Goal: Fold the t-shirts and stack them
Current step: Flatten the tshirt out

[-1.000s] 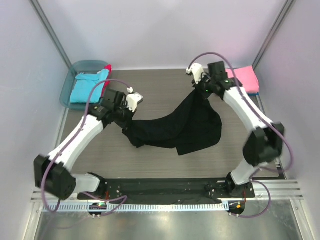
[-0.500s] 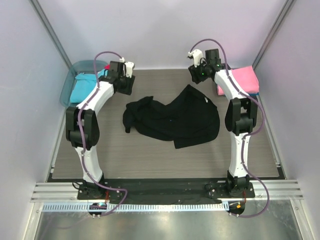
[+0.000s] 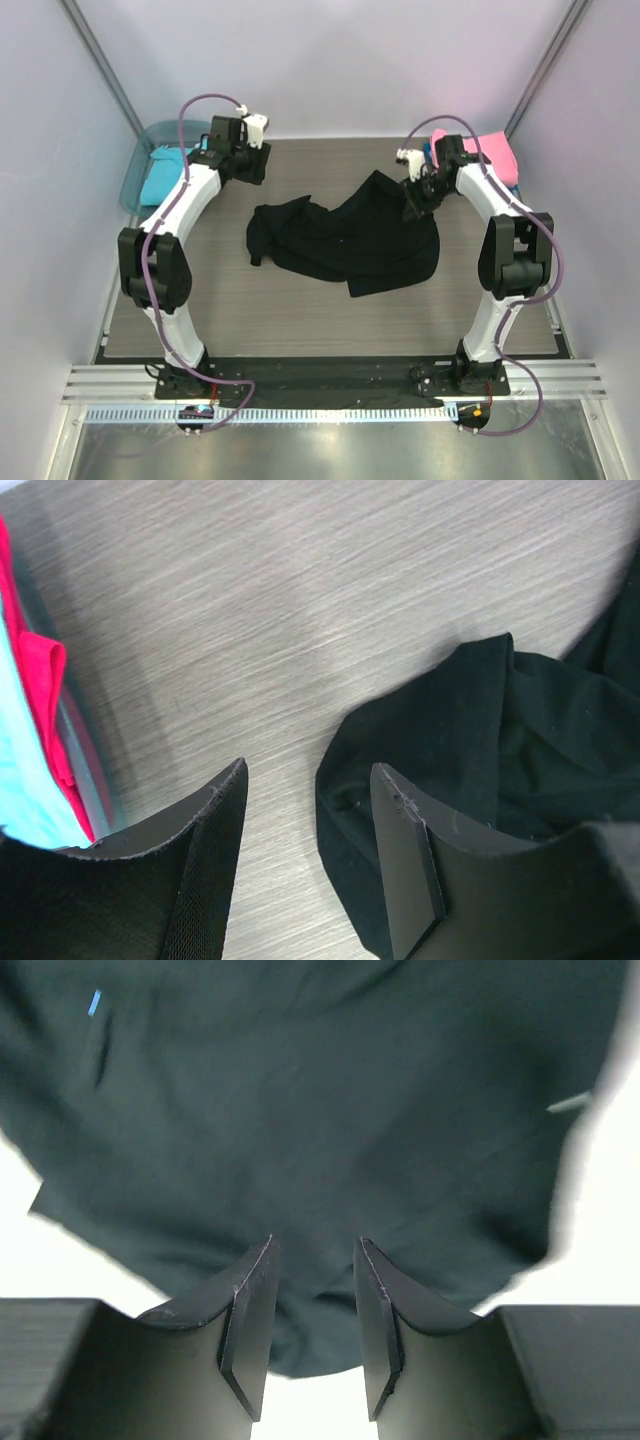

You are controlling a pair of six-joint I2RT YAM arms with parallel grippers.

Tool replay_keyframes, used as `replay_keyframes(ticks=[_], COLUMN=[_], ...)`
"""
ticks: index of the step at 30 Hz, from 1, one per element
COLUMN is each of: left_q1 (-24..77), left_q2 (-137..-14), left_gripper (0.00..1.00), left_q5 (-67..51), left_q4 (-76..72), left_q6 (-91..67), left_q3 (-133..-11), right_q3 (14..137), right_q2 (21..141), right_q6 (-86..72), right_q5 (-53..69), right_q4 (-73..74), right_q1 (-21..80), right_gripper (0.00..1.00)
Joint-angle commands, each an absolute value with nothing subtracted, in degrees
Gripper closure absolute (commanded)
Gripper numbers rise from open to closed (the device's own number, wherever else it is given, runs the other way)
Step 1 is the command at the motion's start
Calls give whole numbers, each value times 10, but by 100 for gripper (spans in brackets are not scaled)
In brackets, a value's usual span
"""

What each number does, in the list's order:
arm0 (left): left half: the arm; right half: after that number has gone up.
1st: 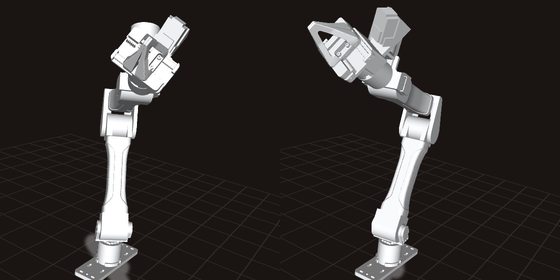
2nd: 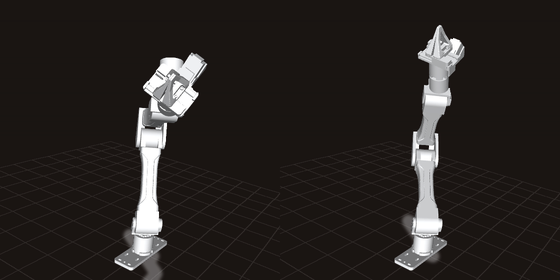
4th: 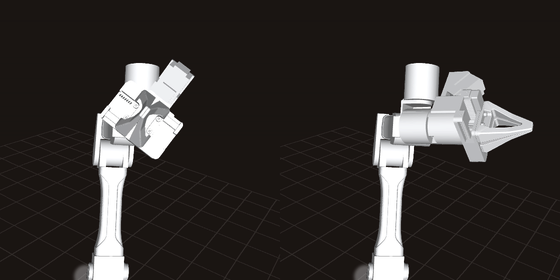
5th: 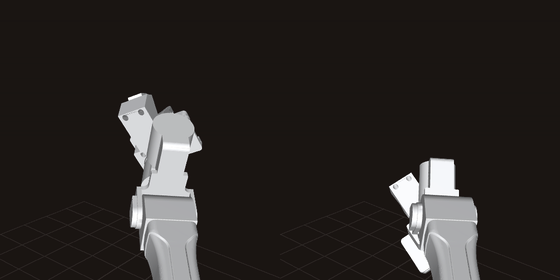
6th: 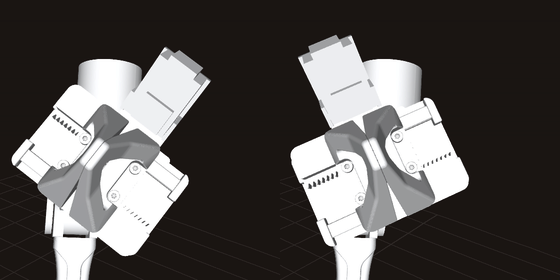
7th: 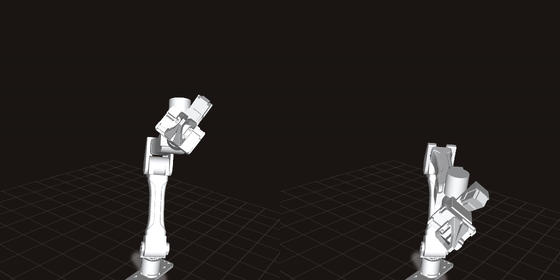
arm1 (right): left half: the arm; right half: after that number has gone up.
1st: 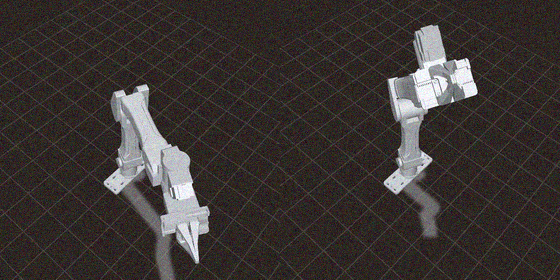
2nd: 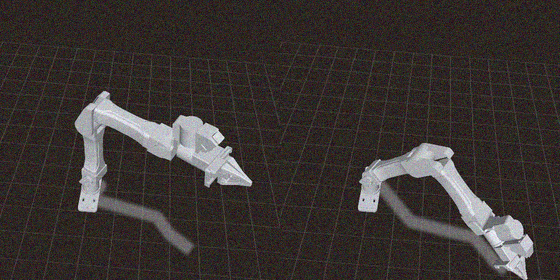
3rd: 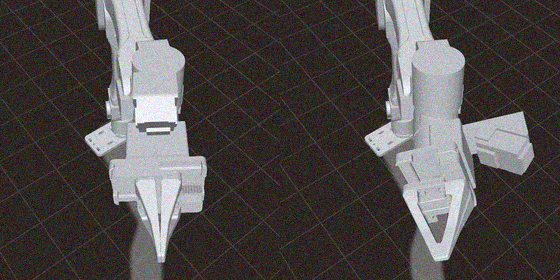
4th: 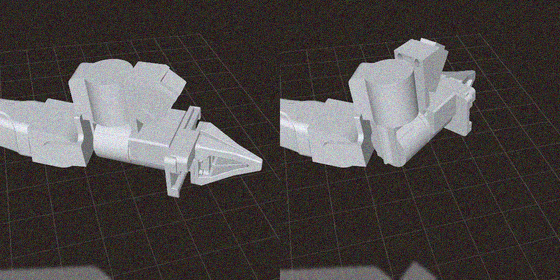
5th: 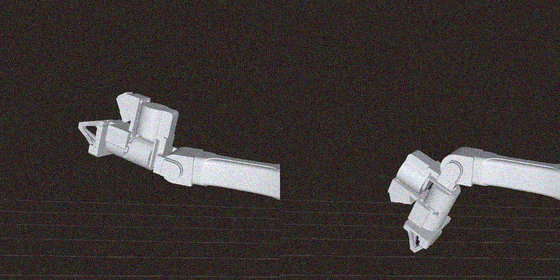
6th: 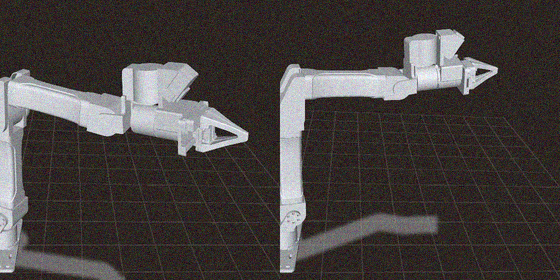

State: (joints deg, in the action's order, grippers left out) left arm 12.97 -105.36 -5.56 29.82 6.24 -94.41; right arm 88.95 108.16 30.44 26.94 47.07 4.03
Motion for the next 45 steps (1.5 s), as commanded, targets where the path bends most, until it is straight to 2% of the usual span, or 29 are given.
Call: replay_keyframes(ticks=[1, 11, 23, 45], left_q1=[136, 161, 172, 182], left_q2=[-1048, -1064, -1071, -1066], left_gripper=[46, 45, 45, 45], left_q5=[-71, -61, -53, -45], left_q4=[302, 309, 313, 310], left_q6=[64, 73, 80, 89], left_q3=[-947, -961, -963, -953], right_q3=[867, 879, 874, 905], right_q2=[1087, 1143, 1132, 1201], right_q6=[323, 344, 380, 365], right_q5=[318, 280, 268, 299], right_q4=[540, 570, 613, 631], right_q1=[45, 41, 20, 20], right_gripper=[59, 58, 53, 55])
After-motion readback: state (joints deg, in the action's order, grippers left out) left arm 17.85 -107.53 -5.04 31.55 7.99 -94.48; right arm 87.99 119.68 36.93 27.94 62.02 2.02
